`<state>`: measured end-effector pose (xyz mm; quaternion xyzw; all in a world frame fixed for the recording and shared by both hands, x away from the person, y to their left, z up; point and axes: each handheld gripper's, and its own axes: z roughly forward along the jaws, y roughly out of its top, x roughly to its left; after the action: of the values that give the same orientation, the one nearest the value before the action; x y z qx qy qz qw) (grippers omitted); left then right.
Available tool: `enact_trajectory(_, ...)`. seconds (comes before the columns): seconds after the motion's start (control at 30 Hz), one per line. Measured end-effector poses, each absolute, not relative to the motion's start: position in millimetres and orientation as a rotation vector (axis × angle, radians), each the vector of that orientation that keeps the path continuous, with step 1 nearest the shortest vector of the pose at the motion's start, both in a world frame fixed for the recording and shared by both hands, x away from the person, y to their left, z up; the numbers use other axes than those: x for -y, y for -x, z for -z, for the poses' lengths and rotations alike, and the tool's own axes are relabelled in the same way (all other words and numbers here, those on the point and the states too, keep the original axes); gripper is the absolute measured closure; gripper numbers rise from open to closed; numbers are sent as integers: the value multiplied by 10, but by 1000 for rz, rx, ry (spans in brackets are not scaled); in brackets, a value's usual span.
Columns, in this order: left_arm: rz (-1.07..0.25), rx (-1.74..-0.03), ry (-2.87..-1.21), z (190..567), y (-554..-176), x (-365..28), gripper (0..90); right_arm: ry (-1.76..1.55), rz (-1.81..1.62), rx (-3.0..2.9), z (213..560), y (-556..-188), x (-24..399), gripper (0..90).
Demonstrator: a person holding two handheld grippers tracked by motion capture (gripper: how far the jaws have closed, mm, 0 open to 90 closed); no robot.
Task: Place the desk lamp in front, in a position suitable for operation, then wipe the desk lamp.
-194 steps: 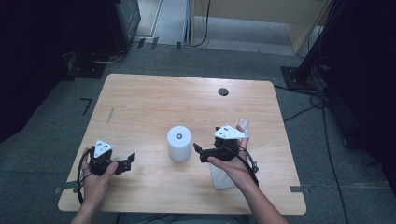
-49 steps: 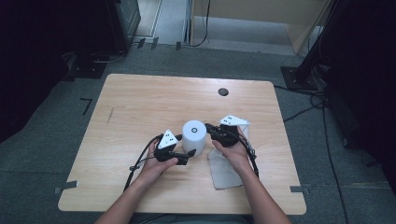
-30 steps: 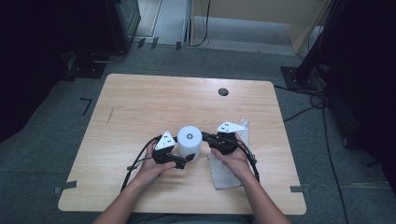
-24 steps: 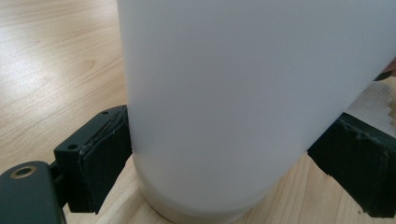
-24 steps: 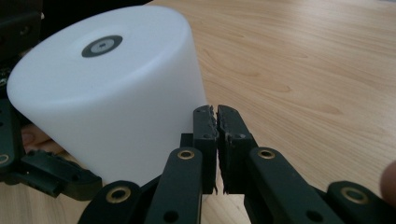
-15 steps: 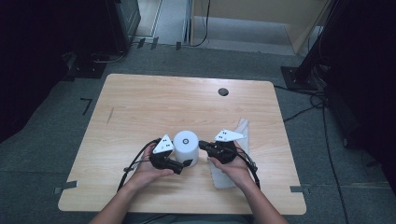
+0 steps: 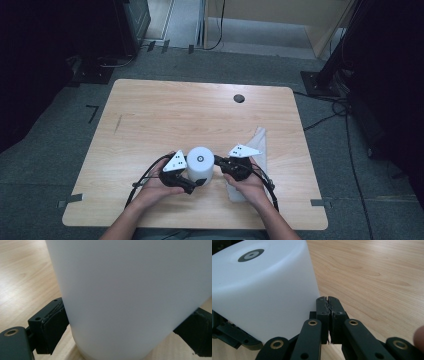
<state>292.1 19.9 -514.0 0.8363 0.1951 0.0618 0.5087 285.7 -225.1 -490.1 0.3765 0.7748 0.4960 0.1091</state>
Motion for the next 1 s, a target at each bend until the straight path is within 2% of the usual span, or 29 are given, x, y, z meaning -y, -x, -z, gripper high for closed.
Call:
enact_trajectory(0.2,-61,-477,-2046,5147,-2945,-203,46,-1103,-1428,-2282,4901,-2791,2249,854)
enact_trajectory(0.5,-90,-473,-2036,5144,-2891,-236,52,-1139,-1433,-2299,4941,-2781,2235,825)
enact_trajectory(0.7,-107,-468,-2039,5142,-2881,-232,57,-1132,-1421,-2284,4878,-2784,2292,755)
enact_trajectory(0.87,-121,-463,-2041,5140,-2873,-230,60,-1165,-1439,-2256,4813,-2802,2418,769)
enact_trajectory(0.97,-124,-465,-2036,5140,-2872,-225,61,-1146,-1391,-2303,4903,-2781,2300,792)
enact_trajectory(1.0,-126,-466,-2035,5140,-2871,-226,61,-1122,-1351,-2323,4943,-2772,2226,827)
